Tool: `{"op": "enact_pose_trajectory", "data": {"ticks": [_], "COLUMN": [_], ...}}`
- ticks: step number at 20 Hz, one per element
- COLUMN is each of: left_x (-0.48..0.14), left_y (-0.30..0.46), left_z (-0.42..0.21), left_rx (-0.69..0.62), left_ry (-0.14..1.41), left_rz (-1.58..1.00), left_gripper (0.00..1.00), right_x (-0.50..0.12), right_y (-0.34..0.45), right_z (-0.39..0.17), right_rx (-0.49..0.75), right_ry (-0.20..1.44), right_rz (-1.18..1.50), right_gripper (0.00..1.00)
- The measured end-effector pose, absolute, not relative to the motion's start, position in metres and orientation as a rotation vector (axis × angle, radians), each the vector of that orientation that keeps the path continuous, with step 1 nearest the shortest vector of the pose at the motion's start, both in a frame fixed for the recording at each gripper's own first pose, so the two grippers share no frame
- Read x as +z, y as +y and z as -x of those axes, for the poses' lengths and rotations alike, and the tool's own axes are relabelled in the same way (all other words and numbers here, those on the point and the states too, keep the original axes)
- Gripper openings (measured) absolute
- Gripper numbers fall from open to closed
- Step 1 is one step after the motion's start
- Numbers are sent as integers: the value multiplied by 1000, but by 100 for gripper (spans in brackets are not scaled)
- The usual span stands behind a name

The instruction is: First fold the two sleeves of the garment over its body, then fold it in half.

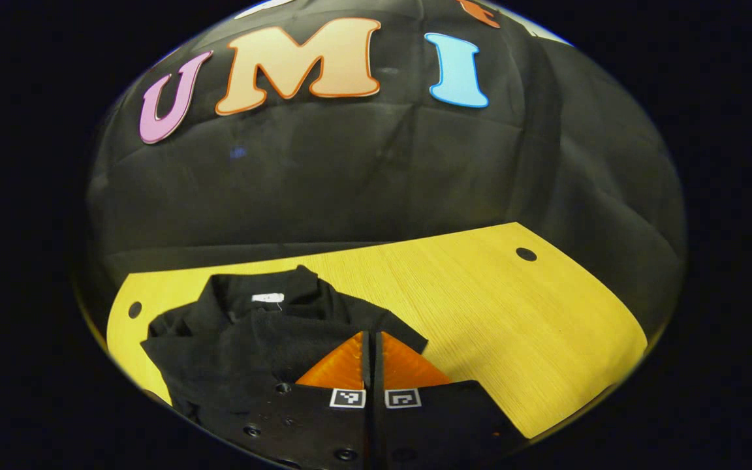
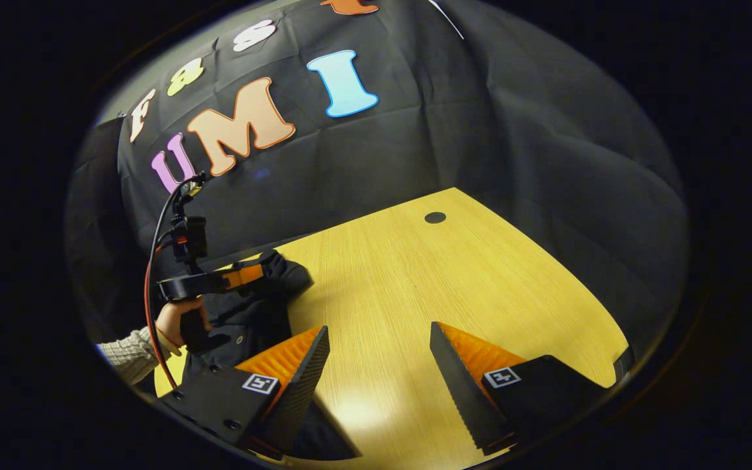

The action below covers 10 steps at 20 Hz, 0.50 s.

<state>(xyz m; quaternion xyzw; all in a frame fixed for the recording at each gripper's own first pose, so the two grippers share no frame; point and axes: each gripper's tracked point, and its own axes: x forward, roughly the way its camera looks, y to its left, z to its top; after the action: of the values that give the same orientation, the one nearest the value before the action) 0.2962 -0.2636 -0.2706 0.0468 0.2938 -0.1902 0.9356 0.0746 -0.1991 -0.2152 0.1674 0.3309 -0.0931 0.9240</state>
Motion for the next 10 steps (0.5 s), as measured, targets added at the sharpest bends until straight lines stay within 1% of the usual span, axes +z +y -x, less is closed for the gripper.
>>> {"op": "enact_pose_trajectory", "data": {"ticks": [5, 7, 8, 9, 10], "left_x": [-286, -287, -287, -286, -287], "left_y": [-261, -265, -267, -272, -273], "left_z": [-290, -288, -288, -286, -282], "left_rx": [-382, -398, -413, -437, -446], "left_ry": [656, 666, 669, 675, 685], "left_rz": [-49, -44, -40, -33, -38], "left_gripper": [0, 0, 6, 4, 25], "right_x": [-223, -224, -224, -224, -224], "right_y": [-195, -191, -189, -187, -184], "right_z": [-69, -69, -68, -68, -68], "right_rx": [-184, -174, -169, -164, -158], "right_ry": [699, 704, 706, 706, 704], "right_rz": [-347, -349, -346, -343, -340], "right_gripper": [98, 98, 93, 98, 98]}}
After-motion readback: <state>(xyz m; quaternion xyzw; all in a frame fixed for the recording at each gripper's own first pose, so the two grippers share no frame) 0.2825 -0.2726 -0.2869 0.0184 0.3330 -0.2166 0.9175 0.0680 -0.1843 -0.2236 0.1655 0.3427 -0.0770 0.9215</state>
